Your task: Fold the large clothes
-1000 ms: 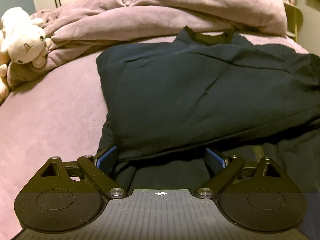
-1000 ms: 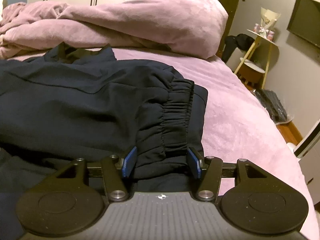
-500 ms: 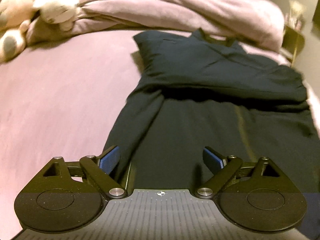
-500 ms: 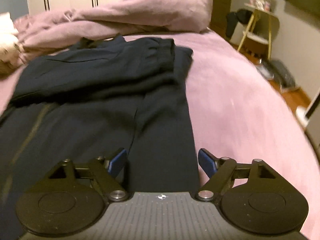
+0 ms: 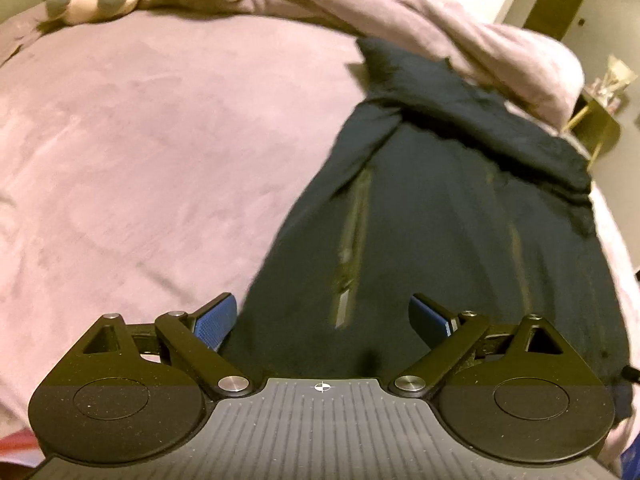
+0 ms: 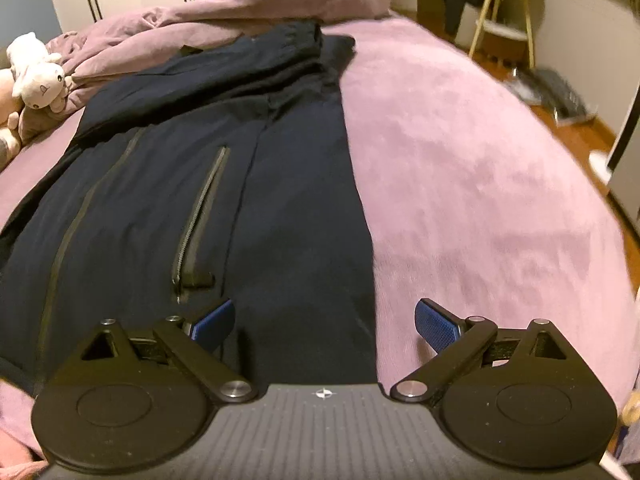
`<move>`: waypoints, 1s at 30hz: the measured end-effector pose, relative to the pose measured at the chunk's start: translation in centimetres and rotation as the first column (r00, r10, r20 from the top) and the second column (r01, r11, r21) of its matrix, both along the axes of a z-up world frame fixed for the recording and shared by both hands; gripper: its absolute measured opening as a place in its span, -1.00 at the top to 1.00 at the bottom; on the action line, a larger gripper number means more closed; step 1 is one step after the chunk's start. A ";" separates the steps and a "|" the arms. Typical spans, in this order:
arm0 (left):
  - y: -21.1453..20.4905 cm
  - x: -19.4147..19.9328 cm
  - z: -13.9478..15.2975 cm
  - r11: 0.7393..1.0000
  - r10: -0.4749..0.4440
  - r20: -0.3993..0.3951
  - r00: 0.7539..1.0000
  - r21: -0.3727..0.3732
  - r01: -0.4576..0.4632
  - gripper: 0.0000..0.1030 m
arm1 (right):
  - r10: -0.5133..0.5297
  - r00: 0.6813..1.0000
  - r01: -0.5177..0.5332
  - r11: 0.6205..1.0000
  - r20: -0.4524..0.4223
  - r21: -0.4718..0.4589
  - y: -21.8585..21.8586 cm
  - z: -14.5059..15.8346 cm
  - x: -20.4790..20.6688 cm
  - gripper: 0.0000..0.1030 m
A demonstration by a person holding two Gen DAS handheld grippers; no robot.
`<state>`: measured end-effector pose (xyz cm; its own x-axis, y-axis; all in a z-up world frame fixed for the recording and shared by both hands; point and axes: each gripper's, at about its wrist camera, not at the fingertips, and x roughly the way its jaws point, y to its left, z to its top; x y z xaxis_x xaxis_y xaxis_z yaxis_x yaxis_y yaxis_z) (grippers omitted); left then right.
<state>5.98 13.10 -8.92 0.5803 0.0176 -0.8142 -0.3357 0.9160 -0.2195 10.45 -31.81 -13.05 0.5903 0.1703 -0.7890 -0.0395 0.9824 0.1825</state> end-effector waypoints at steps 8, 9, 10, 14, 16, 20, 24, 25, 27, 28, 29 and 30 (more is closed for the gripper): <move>1.5 -1.6 -2.4 0.997 -0.061 -0.076 0.995 -0.061 0.057 -0.87 | -0.028 0.993 0.058 0.962 -0.115 0.265 -3.3 -2.3 -0.9 -0.36; 1.7 -1.8 -2.7 0.996 -0.059 -0.079 0.995 -0.071 0.053 -0.84 | -0.025 0.993 0.055 0.963 -0.117 0.264 -3.3 -2.3 -1.0 -0.19; 1.9 -1.8 -2.9 0.995 -0.057 -0.083 0.995 -0.087 0.050 -0.80 | -0.019 0.992 0.050 0.965 -0.121 0.256 -3.4 -2.3 -1.0 -0.07; 3.0 -2.2 -2.9 0.991 -0.041 -0.080 0.996 -0.131 0.030 -0.36 | 0.019 0.990 0.027 0.945 -0.137 0.327 -4.3 -2.3 -1.1 0.43; 3.4 -2.5 -2.6 0.989 -0.049 -0.070 0.996 -0.140 0.039 -0.15 | 0.029 0.990 0.026 0.921 -0.135 0.388 -4.8 -2.1 -1.2 0.47; 3.8 -3.1 -1.5 0.984 -0.081 -0.030 0.996 -0.163 0.075 0.07 | 0.032 0.987 0.033 0.922 -0.160 0.387 -5.0 -2.5 -0.8 0.37; 3.9 -2.9 -1.7 0.975 -0.080 -0.015 0.997 -0.212 0.075 0.00 | 0.033 0.985 0.035 0.921 -0.168 0.387 -4.6 -2.6 -0.5 0.21; 4.0 -2.7 -1.9 0.973 -0.084 -0.014 0.996 -0.218 0.079 -0.05 | 0.039 0.985 0.029 0.922 -0.165 0.386 -4.5 -2.6 -0.5 0.19; 4.0 -2.4 -2.1 0.970 -0.091 -0.009 0.996 -0.229 0.087 -0.24 | 0.048 0.986 0.014 0.931 -0.160 0.366 -4.1 -2.6 -0.5 0.19; 3.8 -2.3 -2.1 0.968 -0.095 -0.006 0.995 -0.233 0.091 -0.27 | 0.049 0.986 0.011 0.934 -0.160 0.356 -3.9 -2.5 -0.4 0.19; 3.8 -2.2 -2.1 0.968 -0.096 -0.005 0.995 -0.233 0.092 -0.28 | 0.049 0.986 0.011 0.937 -0.161 0.348 -3.8 -2.5 -0.3 0.19; 3.7 -2.1 -2.1 0.968 -0.100 -0.005 0.995 -0.233 0.096 -0.28 | 0.048 0.986 0.011 0.940 -0.162 0.342 -3.7 -2.4 -0.3 0.20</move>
<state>3.89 16.76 -11.05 0.5562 -0.2298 -0.7987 -0.2520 0.8691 -0.4256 10.19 -35.49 -15.47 0.4508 0.4552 -0.7678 0.0024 0.8596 0.5110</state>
